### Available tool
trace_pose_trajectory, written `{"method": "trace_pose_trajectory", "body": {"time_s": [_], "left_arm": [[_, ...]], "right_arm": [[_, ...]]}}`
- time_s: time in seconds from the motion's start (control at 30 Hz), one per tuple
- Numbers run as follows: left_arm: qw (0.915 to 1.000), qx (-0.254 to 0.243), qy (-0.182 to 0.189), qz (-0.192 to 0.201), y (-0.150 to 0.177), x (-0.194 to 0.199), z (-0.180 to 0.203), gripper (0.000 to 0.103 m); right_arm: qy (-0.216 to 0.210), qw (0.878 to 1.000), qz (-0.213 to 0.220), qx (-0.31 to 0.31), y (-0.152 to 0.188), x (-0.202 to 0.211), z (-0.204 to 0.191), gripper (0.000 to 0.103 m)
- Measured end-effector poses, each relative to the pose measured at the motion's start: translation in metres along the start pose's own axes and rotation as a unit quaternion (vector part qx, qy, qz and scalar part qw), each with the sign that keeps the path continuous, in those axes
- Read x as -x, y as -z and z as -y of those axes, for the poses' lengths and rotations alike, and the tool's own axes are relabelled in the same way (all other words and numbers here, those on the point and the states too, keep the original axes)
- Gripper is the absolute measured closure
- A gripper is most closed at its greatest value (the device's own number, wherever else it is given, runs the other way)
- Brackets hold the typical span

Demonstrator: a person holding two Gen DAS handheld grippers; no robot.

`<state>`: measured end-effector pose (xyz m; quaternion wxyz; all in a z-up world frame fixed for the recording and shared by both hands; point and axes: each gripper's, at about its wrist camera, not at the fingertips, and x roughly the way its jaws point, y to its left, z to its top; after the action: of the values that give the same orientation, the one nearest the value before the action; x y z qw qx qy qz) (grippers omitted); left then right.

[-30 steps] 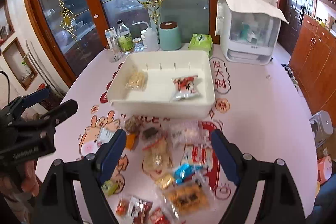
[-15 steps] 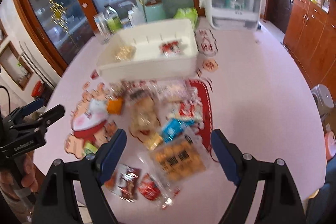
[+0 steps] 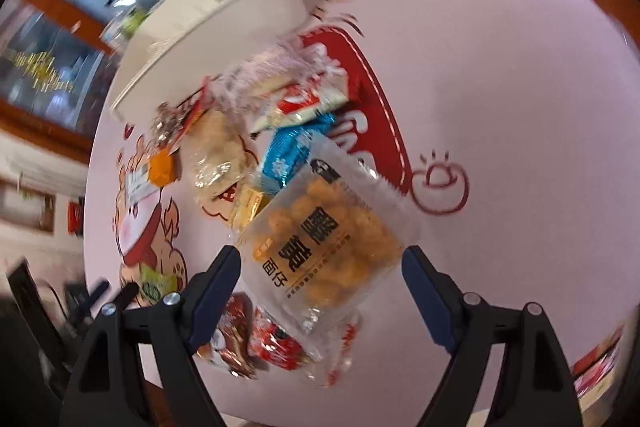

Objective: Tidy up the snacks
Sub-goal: 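Grasp green pineapple-cake pack with left gripper while right grasps yellow-filled clear bag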

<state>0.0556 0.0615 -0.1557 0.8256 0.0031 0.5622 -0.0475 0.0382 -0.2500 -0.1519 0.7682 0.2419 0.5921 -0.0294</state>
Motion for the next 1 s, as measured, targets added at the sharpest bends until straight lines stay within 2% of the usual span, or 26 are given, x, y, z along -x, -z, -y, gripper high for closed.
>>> {"method": "trace_pose_trajectory", "body": {"time_s": [0.23, 0.4, 0.63, 0.7, 0.8, 0.87, 0.97, 1.0], "left_arm": [[0.9997, -0.003, 0.004, -0.025, -0.005, -0.019, 0.004, 0.005], [0.9989, -0.021, -0.002, -0.042, -0.003, -0.029, 0.008, 0.005], [0.997, -0.023, 0.009, -0.073, 0.0, -0.047, 0.004, 0.005], [0.9964, -0.037, 0.005, -0.076, 0.001, -0.05, 0.009, 0.006], [0.9959, -0.058, 0.003, -0.069, 0.004, -0.048, 0.016, 0.019], [0.9958, -0.069, 0.006, -0.06, 0.006, -0.042, 0.023, 0.047], [0.9951, -0.078, 0.003, -0.061, 0.005, -0.04, 0.027, 0.052], [0.9951, -0.079, 0.0, -0.06, 0.005, -0.04, 0.028, 0.052]], "right_arm": [[0.026, 0.997, -0.024, -0.069, -0.007, -0.018, -0.006, 0.012], [0.063, 0.995, -0.048, -0.061, -0.007, -0.037, -0.015, 0.012], [0.058, 0.995, -0.048, -0.059, -0.003, -0.048, -0.018, 0.011], [0.057, 0.996, -0.051, -0.055, -0.003, -0.05, -0.02, 0.011], [0.048, 0.996, -0.05, -0.051, -0.003, -0.05, -0.02, 0.016], [0.047, 0.997, -0.046, -0.039, -0.003, -0.048, -0.023, 0.021], [0.044, 0.998, -0.029, -0.023, -0.002, -0.038, -0.026, 0.04], [0.037, 0.999, -0.028, -0.019, -0.003, -0.035, -0.026, 0.044]]}}
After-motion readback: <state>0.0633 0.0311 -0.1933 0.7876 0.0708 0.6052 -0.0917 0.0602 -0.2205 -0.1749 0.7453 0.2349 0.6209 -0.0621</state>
